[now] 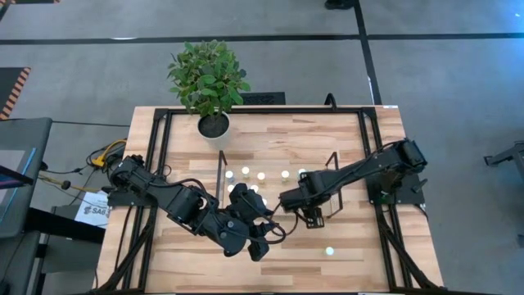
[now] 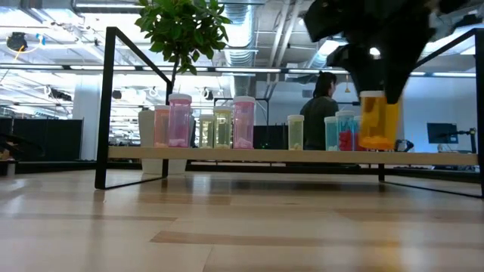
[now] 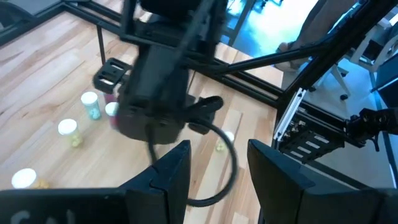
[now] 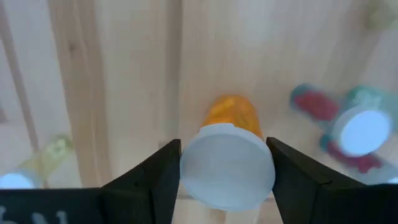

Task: Pick and place medicine bottles onto shelf by color
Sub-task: Put the orange pill bottle on the shelf

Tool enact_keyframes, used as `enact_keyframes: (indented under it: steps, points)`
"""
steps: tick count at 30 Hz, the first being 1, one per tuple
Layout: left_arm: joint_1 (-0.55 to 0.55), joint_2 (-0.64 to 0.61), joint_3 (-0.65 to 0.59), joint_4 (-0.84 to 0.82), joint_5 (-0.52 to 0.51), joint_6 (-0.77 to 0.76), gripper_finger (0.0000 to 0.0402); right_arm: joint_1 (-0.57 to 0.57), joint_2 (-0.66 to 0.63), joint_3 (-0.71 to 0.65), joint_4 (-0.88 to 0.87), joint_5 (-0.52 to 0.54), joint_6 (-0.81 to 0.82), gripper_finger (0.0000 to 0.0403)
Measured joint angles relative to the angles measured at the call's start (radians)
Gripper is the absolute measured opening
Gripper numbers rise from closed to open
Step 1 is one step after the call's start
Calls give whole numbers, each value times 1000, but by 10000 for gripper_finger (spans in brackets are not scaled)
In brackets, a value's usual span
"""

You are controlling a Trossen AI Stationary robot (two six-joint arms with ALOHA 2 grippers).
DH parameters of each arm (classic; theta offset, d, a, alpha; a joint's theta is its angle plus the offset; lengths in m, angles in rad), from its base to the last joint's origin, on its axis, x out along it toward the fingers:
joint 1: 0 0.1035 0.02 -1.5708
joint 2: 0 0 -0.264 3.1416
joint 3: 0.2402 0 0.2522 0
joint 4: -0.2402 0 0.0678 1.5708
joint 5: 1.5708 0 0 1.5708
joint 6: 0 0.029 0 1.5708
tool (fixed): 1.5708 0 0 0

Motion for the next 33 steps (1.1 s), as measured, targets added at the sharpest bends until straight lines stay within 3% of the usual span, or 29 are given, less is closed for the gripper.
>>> enact_keyframes:
  steps: [16, 33]
  points:
    - [1, 0, 0, 0, 0, 3, 144, -55, -1, 0, 111, -62, -38, 225]
    - [39, 0, 0, 0, 2, 5, 144, -122, 25, 2, 216, -74, 26, 227]
